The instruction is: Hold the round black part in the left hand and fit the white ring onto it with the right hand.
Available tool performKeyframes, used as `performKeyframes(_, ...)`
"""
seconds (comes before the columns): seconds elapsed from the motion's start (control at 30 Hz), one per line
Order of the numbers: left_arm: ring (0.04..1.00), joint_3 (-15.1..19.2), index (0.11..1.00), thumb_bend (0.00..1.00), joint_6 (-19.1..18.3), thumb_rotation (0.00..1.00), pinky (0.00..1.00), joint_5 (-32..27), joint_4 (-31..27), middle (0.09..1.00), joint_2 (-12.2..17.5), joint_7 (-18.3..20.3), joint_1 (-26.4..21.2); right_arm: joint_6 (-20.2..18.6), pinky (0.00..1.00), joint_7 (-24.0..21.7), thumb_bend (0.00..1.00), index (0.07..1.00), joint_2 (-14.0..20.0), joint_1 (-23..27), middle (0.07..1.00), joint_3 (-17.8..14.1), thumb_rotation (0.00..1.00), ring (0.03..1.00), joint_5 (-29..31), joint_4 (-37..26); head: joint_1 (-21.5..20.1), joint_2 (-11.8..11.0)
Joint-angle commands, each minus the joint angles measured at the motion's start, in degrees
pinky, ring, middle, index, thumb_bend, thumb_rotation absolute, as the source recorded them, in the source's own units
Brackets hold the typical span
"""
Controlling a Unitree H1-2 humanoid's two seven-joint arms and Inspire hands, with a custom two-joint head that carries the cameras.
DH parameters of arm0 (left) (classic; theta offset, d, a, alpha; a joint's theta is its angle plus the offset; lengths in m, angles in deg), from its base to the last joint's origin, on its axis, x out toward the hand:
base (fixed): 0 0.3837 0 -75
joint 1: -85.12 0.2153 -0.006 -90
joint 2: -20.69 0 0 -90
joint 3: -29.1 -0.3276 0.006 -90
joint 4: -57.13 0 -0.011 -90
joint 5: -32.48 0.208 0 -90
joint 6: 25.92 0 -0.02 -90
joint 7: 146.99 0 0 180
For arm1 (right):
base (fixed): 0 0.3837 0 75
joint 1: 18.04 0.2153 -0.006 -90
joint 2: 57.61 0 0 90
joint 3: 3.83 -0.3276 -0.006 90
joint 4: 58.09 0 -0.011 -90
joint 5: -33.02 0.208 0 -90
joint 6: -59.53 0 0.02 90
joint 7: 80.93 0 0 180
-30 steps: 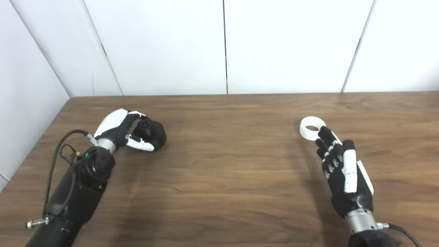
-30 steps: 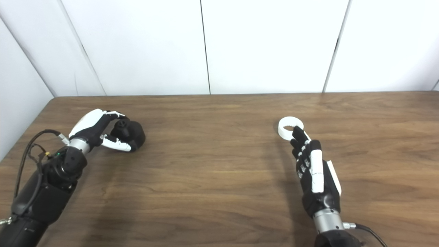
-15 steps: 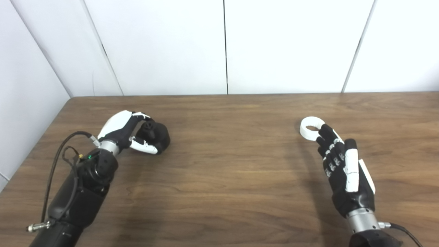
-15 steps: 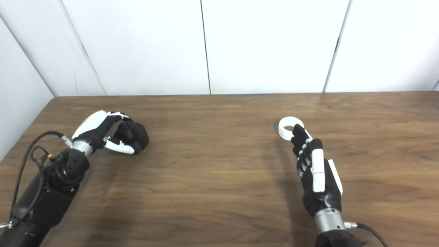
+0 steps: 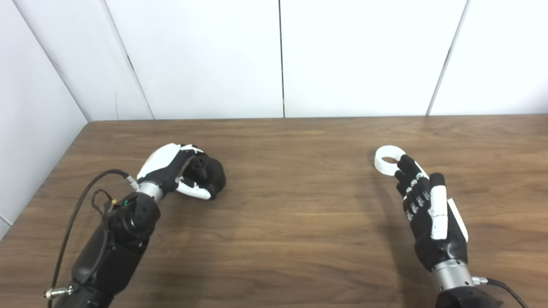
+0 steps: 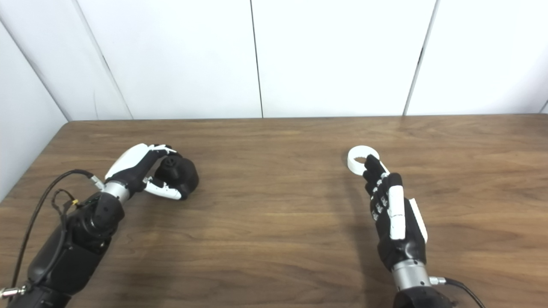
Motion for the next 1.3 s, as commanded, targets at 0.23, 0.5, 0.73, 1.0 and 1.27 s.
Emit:
performKeyframes(0.23, 1.000, -1.6, 0.746, 0.93, 0.2, 0.22, 0.94, 2.6, -6.7, 0.942, -0.4, 1.0, 0.6, 1.5, 1.00, -0.2, 0.61, 0.902, -0.3, -0.2, 0.935, 0.5, 1.00, 0.948, -0.3, -1.8, -0.1, 0.2)
performKeyframes(0.5, 1.000, -3.2, 0.748, 0.93, 0.0, 0.23, 0.92, 4.7, -10.7, 0.943, -1.9, 2.4, 2.0, 1.6, 1.00, 0.0, 0.61, 0.898, -0.8, 0.0, 0.929, 0.6, 1.00, 0.945, -0.5, -1.7, -0.1, 0.2)
performKeyframes(0.73, 1.000, -4.6, 0.753, 0.93, -0.7, 0.23, 0.97, 6.3, -14.1, 0.957, -3.2, 4.8, 3.1, 1.6, 1.00, 0.2, 0.62, 0.903, -1.1, -0.2, 0.931, 0.8, 1.00, 0.943, -0.7, -1.8, -0.2, 0.3)
performKeyframes(1.0, 1.000, -5.9, 0.757, 0.94, -0.7, 0.23, 0.96, 7.9, -16.6, 0.961, -4.7, 6.1, 4.6, 1.8, 1.00, 0.4, 0.61, 0.906, -1.3, -0.5, 0.930, 1.2, 1.00, 0.951, -0.9, -1.9, -0.5, 0.6)
performKeyframes(1.27, 1.000, -6.9, 0.756, 0.92, -0.7, 0.24, 0.96, 8.5, -18.1, 0.962, -6.0, 7.5, 6.0, 1.7, 1.00, 1.0, 0.60, 0.900, -1.6, -0.9, 0.926, 1.4, 1.00, 0.949, -1.1, -2.2, -1.0, 1.0)
